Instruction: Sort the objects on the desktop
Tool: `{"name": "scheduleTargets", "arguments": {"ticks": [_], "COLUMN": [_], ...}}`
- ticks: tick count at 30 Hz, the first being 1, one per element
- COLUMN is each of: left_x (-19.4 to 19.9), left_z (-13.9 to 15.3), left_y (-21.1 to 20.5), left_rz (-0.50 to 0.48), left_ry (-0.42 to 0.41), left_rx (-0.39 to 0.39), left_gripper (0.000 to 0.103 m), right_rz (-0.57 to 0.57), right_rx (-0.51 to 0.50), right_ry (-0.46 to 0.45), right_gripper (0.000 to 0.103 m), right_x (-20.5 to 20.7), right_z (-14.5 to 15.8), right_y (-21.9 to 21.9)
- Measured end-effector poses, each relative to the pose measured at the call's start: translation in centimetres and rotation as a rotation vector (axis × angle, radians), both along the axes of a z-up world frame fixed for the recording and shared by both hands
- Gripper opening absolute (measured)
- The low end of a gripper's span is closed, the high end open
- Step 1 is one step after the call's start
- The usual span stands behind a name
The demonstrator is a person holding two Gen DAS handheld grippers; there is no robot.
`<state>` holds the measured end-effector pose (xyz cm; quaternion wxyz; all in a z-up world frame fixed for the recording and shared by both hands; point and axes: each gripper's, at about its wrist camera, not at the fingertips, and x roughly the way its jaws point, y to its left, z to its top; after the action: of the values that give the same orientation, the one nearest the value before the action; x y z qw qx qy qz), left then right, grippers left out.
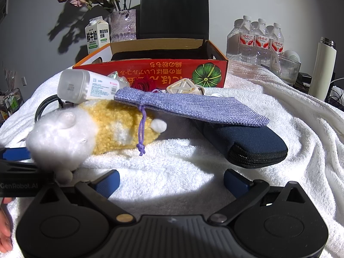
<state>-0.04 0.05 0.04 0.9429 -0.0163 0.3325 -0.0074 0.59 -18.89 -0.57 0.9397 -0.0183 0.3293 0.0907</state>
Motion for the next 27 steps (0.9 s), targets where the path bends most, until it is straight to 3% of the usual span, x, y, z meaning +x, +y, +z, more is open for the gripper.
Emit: {"name": "scheduleTargets", "arguments": {"ticks": [20, 24, 27], "left_x": [-0.9, -3.9, -4.7], "left_z": [0.3, 2.1, 3.7], "left_y": [0.5, 2.0, 3.1], "left_rz": [0.020, -0.041, -0.034], "left_ry": [-0.015, -0.089, -0.162], "left_rx": [-0.007, -0.074, -0.073], "left_gripper": [0.103, 0.103, 0.103], "right_rz": [0.038, 0.053, 0.083], "right_rx": [-0.024, 0.084, 0.129], "right_ry": [0.020, 0.008, -0.052], "right_gripper": [0.103, 0.103, 0.102], "right_x": [-0.2, -2.5, -4.1], "right_z": [0.5, 1.6, 2.7], "right_y": [-0.5, -2.6, -3.7]}}
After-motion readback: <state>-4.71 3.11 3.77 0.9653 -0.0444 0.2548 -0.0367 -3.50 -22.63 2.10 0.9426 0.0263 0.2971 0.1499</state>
